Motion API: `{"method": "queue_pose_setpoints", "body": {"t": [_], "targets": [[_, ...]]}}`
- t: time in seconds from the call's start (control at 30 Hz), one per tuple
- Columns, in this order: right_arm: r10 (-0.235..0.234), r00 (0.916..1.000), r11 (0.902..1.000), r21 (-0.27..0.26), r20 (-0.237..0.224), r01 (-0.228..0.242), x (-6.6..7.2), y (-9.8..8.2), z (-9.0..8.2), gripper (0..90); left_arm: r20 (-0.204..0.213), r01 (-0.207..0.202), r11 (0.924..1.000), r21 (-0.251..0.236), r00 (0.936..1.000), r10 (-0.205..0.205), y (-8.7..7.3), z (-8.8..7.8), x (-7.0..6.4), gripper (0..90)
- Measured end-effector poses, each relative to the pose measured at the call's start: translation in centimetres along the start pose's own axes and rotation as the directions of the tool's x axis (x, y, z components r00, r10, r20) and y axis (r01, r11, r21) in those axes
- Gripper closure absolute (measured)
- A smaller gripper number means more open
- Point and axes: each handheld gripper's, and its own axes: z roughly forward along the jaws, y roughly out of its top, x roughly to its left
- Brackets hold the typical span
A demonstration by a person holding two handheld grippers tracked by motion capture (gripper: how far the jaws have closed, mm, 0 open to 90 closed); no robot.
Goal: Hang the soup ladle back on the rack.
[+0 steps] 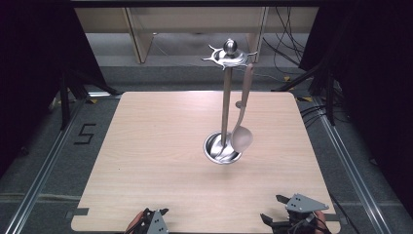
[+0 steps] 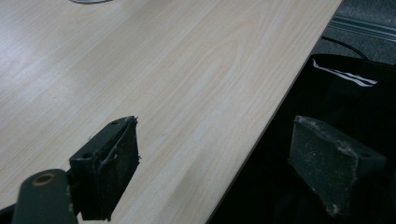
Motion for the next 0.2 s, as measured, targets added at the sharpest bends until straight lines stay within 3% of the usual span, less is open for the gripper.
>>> {"method": "queue_pose_setpoints", "body": {"t": [0.2], "targets": [[-0.008,0.9999,1.0000,0.001,0.014,0.008,0.12,0.03,-0.03,16.8,-0.002,-0.001,1.0000,0.001,1.0000,0.001,-0.02,0.02,0.03,15.0]]}}
